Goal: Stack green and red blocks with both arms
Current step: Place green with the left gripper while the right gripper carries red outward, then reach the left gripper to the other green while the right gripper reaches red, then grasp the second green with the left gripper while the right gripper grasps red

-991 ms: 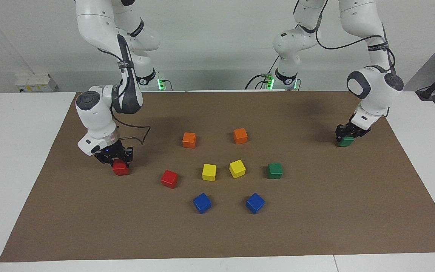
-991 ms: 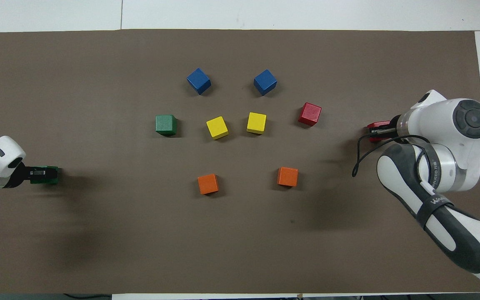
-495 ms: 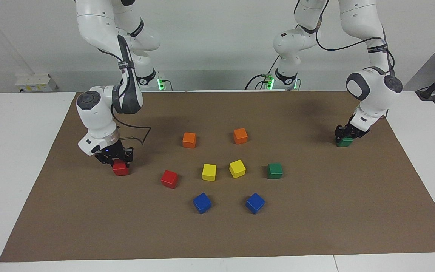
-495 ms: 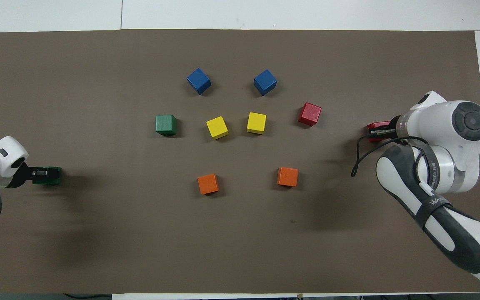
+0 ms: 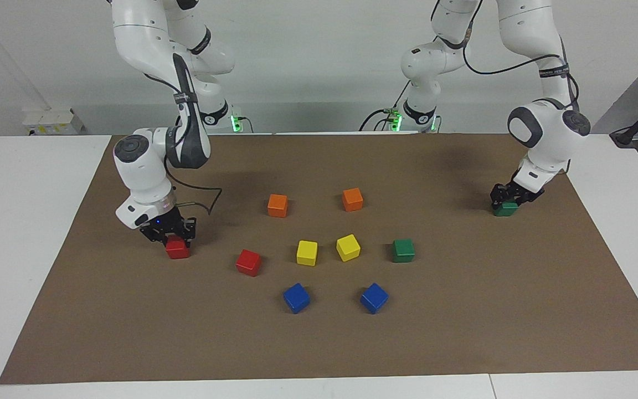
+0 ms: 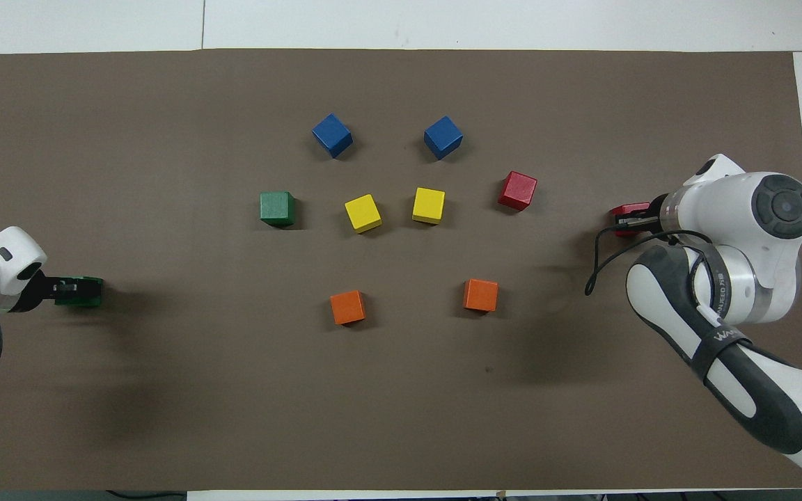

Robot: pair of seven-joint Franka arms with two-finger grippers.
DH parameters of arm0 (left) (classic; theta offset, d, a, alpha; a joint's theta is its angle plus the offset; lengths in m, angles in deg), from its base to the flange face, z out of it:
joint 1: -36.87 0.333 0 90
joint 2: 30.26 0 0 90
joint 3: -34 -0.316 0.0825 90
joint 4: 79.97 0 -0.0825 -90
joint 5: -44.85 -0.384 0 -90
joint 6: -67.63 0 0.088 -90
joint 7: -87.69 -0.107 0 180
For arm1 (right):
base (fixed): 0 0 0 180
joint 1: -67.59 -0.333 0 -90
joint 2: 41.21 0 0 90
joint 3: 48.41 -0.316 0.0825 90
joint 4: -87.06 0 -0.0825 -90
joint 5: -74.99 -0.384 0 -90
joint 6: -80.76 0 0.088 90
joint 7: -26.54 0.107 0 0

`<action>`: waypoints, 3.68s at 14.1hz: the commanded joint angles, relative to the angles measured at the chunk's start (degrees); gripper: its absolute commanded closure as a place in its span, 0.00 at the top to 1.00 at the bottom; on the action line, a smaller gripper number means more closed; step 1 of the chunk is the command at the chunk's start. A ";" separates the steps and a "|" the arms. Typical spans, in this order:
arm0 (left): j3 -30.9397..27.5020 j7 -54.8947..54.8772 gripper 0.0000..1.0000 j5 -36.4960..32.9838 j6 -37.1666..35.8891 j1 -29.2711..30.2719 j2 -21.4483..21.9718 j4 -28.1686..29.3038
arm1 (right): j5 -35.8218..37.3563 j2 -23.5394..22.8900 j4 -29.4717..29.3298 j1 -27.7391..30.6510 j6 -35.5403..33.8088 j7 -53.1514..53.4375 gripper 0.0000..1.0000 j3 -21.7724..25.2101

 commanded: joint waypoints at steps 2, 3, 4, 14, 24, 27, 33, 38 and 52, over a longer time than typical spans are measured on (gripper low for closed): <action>0.55 -1.18 1.00 -0.97 -12.87 -0.12 -1.92 -11.56 | -1.35 -0.05 0.63 0.94 1.60 -0.99 0.87 -0.53; 0.63 -1.18 1.00 -0.97 -16.75 -0.73 -1.92 -14.82 | -1.35 -0.05 0.54 0.94 1.52 -0.98 1.00 -0.53; 0.63 -0.92 1.00 -0.97 -19.57 -2.05 -1.92 -17.55 | -1.35 -0.05 0.45 0.94 1.43 -1.07 1.00 -0.53; 0.90 29.23 1.00 -2.11 -23.38 -28.14 -7.09 -31.62 | -1.27 0.39 -21.84 -0.29 -26.75 1.11 1.00 -1.32; 0.81 29.67 1.00 -2.73 -12.57 -33.17 -19.76 -34.62 | 4.27 -9.89 -37.34 -11.72 -24.51 19.05 0.96 -3.96; 0.81 29.67 1.00 -2.90 -10.55 -33.17 -21.08 -34.62 | 4.09 -12.26 -37.25 -11.63 -20.82 28.77 0.96 -3.96; 0.90 29.23 1.00 -5.71 -9.75 -33.35 -22.05 -33.92 | 3.31 -14.73 -36.03 -11.89 -19.41 42.33 0.97 -4.13; 0.99 29.14 1.00 -5.63 -8.09 -34.58 -22.05 -31.55 | 3.39 -14.73 -30.84 -12.33 -14.04 44.98 0.97 -5.00; 0.81 28.96 0.00 -5.80 -8.44 -35.20 -21.34 -29.61 | 4.10 -13.59 -27.06 -12.42 -13.94 47.71 0.99 -6.68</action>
